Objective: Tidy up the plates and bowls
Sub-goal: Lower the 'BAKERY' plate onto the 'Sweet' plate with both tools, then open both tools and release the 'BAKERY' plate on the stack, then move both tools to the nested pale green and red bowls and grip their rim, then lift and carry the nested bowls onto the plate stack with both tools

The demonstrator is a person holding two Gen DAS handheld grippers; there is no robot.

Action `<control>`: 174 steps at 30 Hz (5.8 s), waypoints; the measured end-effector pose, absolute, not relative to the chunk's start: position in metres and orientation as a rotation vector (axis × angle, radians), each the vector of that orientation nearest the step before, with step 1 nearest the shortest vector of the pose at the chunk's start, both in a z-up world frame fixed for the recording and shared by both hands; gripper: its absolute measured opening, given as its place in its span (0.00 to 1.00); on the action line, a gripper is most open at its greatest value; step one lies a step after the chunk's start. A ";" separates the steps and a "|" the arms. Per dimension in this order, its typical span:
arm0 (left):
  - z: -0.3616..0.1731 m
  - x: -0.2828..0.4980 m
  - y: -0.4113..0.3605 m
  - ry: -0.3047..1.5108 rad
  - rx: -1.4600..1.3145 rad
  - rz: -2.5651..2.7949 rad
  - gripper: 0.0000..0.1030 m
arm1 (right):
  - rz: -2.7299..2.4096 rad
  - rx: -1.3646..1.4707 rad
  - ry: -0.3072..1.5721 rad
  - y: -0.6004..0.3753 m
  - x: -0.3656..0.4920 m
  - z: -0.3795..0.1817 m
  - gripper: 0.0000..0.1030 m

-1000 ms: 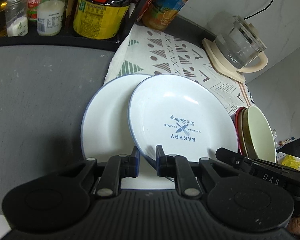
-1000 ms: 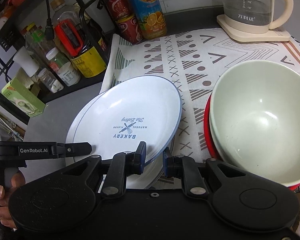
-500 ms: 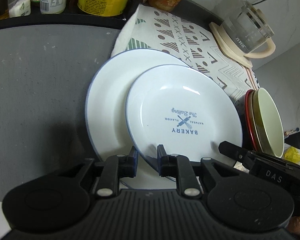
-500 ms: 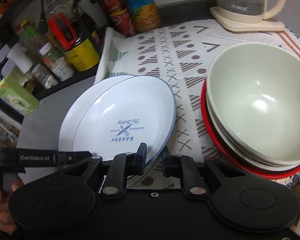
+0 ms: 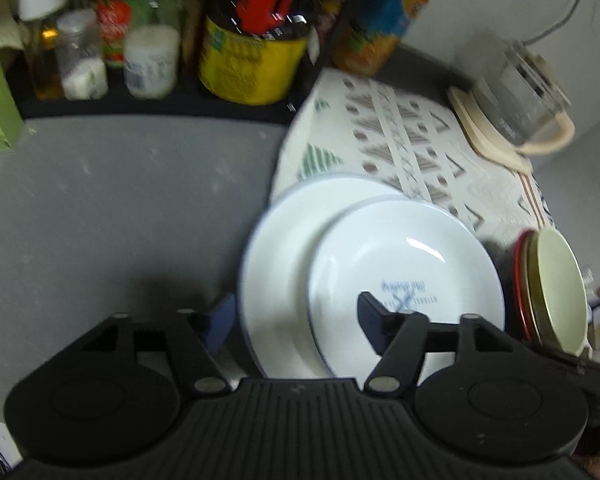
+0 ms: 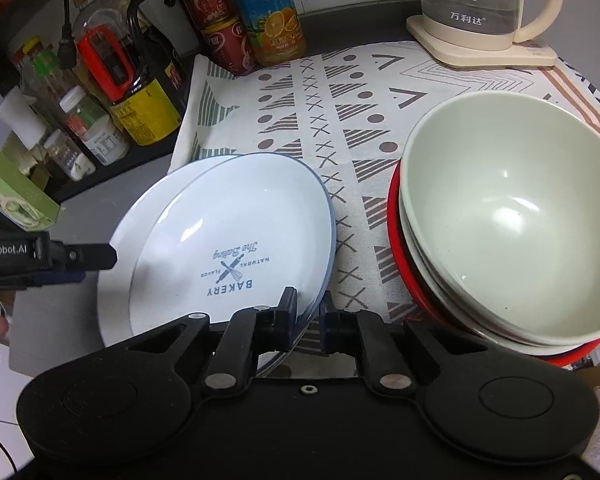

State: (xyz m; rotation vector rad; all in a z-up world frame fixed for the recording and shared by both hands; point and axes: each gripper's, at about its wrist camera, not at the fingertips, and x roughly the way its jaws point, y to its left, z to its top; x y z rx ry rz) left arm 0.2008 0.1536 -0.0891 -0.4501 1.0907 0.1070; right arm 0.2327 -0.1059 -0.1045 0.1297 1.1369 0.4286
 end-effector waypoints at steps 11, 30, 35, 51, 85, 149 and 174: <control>-0.116 0.208 0.152 1.135 -0.436 0.148 0.51 | 0.431 0.075 1.156 -0.094 0.239 -0.110 0.14; -0.111 0.214 0.159 1.179 -0.401 0.179 0.37 | 0.478 0.121 1.113 -0.096 0.243 -0.096 0.35; -0.088 0.217 0.164 1.122 -0.410 0.197 0.63 | 0.473 0.176 1.021 -0.107 0.245 -0.072 0.61; -0.052 0.240 0.129 1.044 -0.347 0.049 0.95 | 0.319 0.312 0.870 -0.167 0.239 -0.040 1.00; -0.036 0.274 -0.035 1.010 -0.245 -0.124 0.99 | 0.276 0.336 0.975 -0.293 0.257 -0.075 1.00; -0.051 0.284 -0.047 1.043 -0.366 -0.026 0.44 | 0.437 0.284 1.043 -0.273 0.302 -0.085 0.25; -0.023 0.239 0.038 0.941 -0.458 0.185 0.44 | 0.665 0.235 1.037 -0.182 0.317 -0.057 0.25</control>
